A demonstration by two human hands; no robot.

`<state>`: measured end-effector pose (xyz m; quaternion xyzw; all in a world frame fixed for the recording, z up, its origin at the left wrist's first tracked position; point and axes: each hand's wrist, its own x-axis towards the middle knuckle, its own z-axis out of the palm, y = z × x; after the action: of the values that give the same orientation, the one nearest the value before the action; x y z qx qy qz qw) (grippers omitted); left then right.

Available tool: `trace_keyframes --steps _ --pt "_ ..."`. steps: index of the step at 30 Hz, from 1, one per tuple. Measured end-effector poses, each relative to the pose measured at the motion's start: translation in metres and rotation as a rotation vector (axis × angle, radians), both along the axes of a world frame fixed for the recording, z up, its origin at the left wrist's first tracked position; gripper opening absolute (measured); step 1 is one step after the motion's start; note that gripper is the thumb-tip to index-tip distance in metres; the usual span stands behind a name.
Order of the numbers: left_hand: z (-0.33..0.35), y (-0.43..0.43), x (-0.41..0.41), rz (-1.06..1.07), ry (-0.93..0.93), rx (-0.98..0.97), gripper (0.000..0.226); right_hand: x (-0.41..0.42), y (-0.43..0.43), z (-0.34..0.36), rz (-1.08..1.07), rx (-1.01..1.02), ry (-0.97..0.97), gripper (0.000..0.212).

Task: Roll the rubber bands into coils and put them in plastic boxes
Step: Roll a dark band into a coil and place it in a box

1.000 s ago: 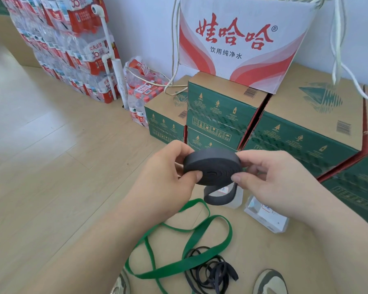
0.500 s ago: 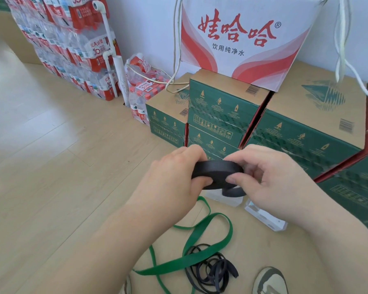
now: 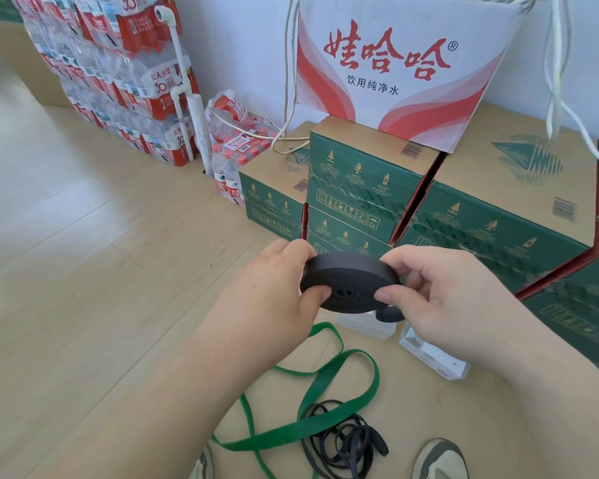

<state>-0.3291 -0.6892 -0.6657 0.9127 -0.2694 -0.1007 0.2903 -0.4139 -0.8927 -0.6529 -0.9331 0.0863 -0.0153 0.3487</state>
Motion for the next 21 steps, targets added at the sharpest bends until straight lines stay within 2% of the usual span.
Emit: trace_keyframes --steps 3,5,12,15,18,21 --pt "0.003 -0.003 -0.005 -0.098 -0.166 0.018 0.037 -0.001 0.005 -0.004 0.043 -0.093 -0.011 0.015" --pt "0.004 -0.008 -0.009 -0.169 -0.201 0.047 0.031 -0.001 0.006 -0.006 0.058 -0.125 -0.04 0.017" --pt "-0.002 -0.009 0.0 -0.077 -0.04 0.018 0.02 0.001 0.004 -0.003 -0.044 -0.128 -0.191 0.026" --pt "-0.002 -0.007 0.001 -0.038 0.001 -0.011 0.017 0.003 0.002 -0.004 -0.101 -0.048 -0.142 0.021" --pt "-0.001 -0.002 0.003 -0.006 0.059 -0.049 0.014 0.002 0.0 -0.005 -0.121 0.096 -0.081 0.031" --pt "-0.001 -0.001 0.0 -0.015 0.128 -0.067 0.013 0.001 0.0 -0.003 -0.043 0.041 -0.045 0.028"
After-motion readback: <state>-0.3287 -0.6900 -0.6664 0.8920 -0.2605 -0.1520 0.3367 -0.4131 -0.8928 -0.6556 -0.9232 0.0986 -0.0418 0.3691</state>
